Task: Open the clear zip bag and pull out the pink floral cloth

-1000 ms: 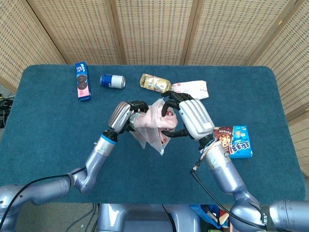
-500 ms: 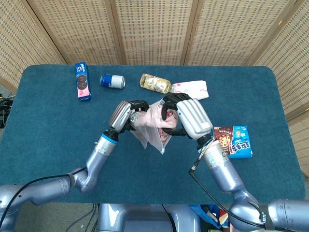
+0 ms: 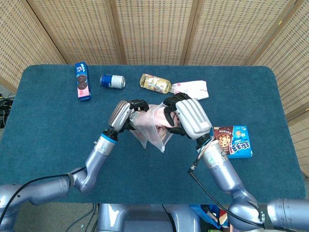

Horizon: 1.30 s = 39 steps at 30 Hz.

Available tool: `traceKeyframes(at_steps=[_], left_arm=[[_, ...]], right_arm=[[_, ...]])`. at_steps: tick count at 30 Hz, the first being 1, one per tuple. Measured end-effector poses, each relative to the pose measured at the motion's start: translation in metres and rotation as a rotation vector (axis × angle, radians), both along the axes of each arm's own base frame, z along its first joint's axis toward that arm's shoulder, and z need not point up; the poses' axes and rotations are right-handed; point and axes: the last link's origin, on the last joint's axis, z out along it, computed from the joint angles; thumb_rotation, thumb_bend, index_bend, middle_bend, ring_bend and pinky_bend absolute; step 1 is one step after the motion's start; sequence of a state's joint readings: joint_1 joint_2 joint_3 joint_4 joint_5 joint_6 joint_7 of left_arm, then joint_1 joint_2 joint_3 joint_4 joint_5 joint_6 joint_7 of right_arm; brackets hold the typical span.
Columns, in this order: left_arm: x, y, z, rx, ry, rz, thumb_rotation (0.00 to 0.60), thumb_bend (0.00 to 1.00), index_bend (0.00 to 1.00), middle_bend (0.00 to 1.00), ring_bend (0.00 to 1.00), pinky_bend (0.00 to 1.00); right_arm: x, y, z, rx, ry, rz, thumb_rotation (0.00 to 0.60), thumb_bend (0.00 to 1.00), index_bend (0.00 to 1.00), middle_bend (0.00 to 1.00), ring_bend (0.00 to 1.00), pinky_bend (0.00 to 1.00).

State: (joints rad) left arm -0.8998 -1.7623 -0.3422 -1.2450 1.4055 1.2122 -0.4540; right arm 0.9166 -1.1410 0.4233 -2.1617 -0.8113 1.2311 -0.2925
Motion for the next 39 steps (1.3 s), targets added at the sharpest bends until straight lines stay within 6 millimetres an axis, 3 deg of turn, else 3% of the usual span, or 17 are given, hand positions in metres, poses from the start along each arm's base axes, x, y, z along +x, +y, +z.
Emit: traceKeyframes(at_steps=[14,20,23,27,33,39], left_arm=[[-0.004,0.0,-0.003,-0.016,0.005,0.011,0.6,0.39,0.69,0.53,0.54,0.68],[-0.006,-0.001,-0.004,-0.029,0.024,0.0,0.6,0.39,0.36,0.26,0.38,0.66],[-0.007,-0.001,-0.005,-0.024,0.042,-0.007,0.6,0.39,0.29,0.15,0.28,0.59],[-0.009,-0.001,-0.005,-0.021,0.056,-0.007,0.6,0.39,0.28,0.12,0.24,0.53],[-0.011,0.0,-0.005,-0.021,0.072,-0.002,0.6,0.38,0.14,0.01,0.12,0.33],[-0.014,0.0,-0.005,-0.026,0.089,0.006,0.6,0.38,0.11,0.0,0.08,0.26]], right_arm=[[-0.003,0.0,0.004,-0.024,-0.028,0.003,0.6,0.77,0.78,0.51,0.41,0.23],[-0.003,0.0,0.005,-0.032,-0.036,0.011,0.6,0.79,0.78,0.52,0.41,0.23],[-0.003,0.0,0.006,-0.034,-0.037,0.013,0.6,0.8,0.78,0.52,0.42,0.23],[-0.004,0.001,0.006,-0.037,-0.036,0.016,0.6,0.8,0.78,0.52,0.42,0.23],[-0.004,0.002,0.005,-0.037,-0.037,0.019,0.6,0.81,0.78,0.53,0.42,0.23],[-0.003,0.002,0.006,-0.039,-0.046,0.024,0.6,0.82,0.79,0.53,0.42,0.23]])
